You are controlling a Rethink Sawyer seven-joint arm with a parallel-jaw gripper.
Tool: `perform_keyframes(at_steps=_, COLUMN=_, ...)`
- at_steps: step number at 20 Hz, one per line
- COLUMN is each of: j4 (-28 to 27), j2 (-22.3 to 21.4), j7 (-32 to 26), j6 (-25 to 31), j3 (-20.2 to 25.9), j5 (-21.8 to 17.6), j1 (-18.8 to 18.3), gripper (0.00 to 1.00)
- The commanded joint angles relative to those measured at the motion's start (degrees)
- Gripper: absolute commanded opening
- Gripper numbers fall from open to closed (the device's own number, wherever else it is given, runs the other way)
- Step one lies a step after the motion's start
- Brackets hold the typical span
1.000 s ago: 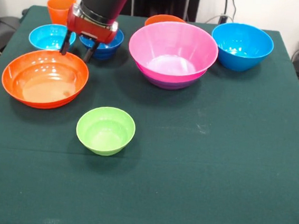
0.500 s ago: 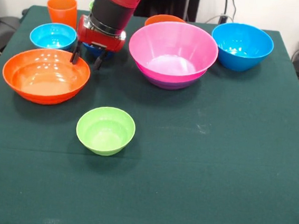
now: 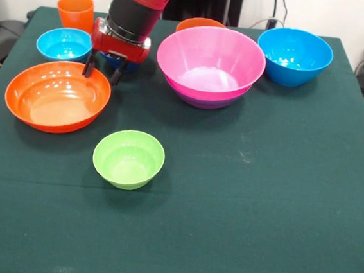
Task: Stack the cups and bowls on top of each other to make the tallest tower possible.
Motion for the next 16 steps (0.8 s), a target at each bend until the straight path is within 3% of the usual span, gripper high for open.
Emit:
perform_keyframes(at_steps=1, j4=-3.21, j2=2.49, j7=6.99, j6=-2.89, j3=5.29, j5=2.97, j1=0.14, gripper=1.00)
perform_keyframes(at_steps=7, j4=-2.82, j2=2.00, j7=6.28, j6=-2.92, j3=5.56, j5=3.11, j1=-0.20, gripper=1.00)
perform_keyframes(at_steps=16, j4=-5.17, j2=5.59, j7=4.79, j6=-4.50, j3=8.70, j5=2.72, j1=-3.49, gripper=1.00)
